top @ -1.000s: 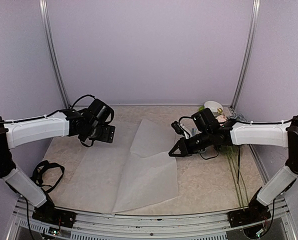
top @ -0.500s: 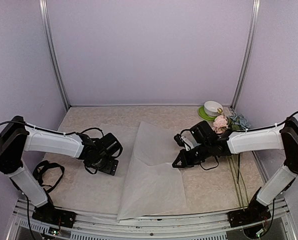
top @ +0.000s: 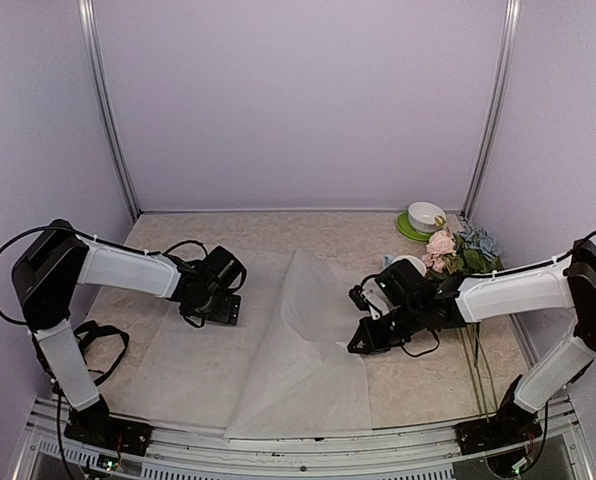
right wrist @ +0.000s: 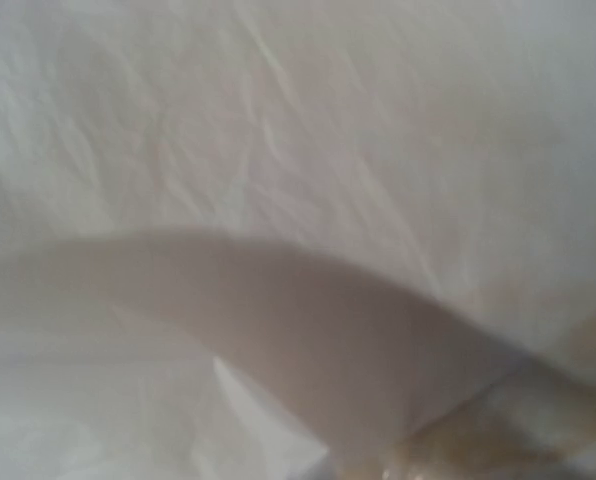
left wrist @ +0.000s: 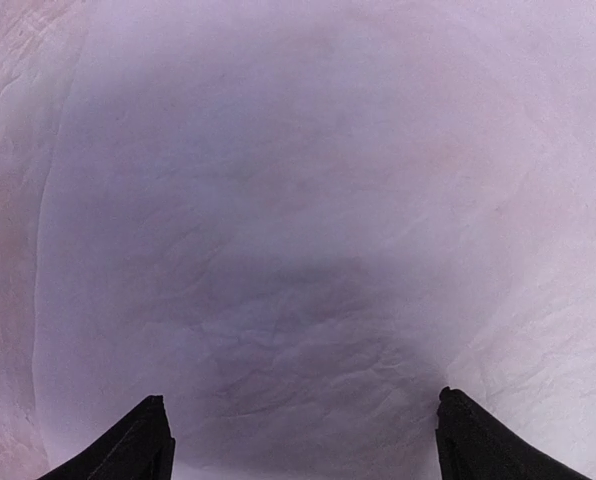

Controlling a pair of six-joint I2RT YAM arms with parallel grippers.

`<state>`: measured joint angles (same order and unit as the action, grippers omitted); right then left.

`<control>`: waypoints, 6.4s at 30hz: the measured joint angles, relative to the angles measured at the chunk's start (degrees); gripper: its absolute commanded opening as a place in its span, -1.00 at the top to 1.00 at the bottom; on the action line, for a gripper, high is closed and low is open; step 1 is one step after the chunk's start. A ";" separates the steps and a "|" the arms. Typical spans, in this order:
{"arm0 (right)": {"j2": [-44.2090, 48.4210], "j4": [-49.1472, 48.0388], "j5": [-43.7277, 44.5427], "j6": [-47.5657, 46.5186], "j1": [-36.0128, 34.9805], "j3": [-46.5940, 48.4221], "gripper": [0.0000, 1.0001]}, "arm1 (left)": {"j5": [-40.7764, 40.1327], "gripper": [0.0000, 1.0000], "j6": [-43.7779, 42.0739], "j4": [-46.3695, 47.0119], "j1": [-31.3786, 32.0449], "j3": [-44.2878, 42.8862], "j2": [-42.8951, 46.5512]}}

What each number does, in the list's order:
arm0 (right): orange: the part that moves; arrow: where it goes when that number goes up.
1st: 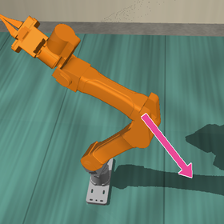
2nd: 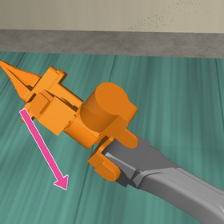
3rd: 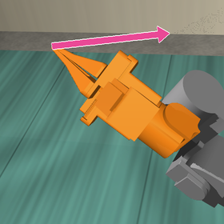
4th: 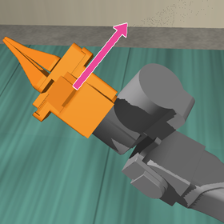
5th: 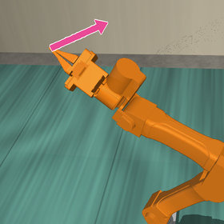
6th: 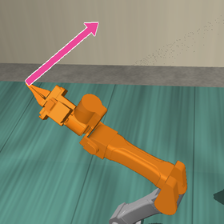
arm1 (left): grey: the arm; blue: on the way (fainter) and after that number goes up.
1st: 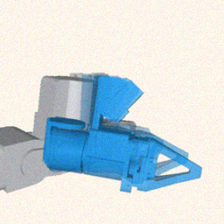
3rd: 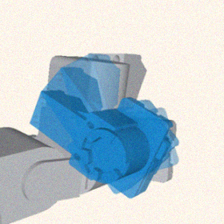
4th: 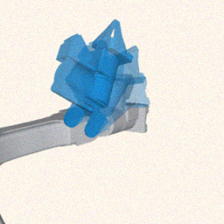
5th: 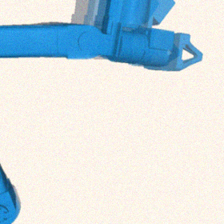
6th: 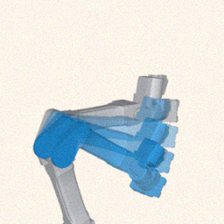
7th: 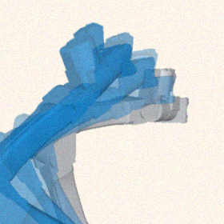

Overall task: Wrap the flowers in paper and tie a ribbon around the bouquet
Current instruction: Unfold the folded wrapping paper at the center of the board, then pick up the fake flower from the corner of the board.

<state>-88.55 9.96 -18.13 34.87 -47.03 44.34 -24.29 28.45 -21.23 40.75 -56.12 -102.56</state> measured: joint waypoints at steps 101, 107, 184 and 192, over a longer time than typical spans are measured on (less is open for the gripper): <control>-22.73 18.82 25.62 -24.94 0.68 27.32 -0.53 | -3.28 -0.89 -4.52 -4.72 12.09 -1.70 -0.13; -18.86 20.09 27.19 -24.48 0.68 22.95 -0.54 | -2.99 -0.90 -4.26 -5.92 11.34 0.02 2.12; -1.55 35.78 23.19 -22.73 40.09 17.14 0.68 | 4.28 -0.98 -9.68 1.38 8.83 4.96 15.06; -2.43 35.85 22.69 -24.28 40.09 17.77 1.00 | 4.04 -0.98 -10.95 0.79 8.83 3.19 14.58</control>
<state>-90.98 45.80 4.56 10.59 -6.94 62.11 -20.25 17.50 -20.45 49.58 -52.93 -87.99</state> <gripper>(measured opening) 0.022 0.988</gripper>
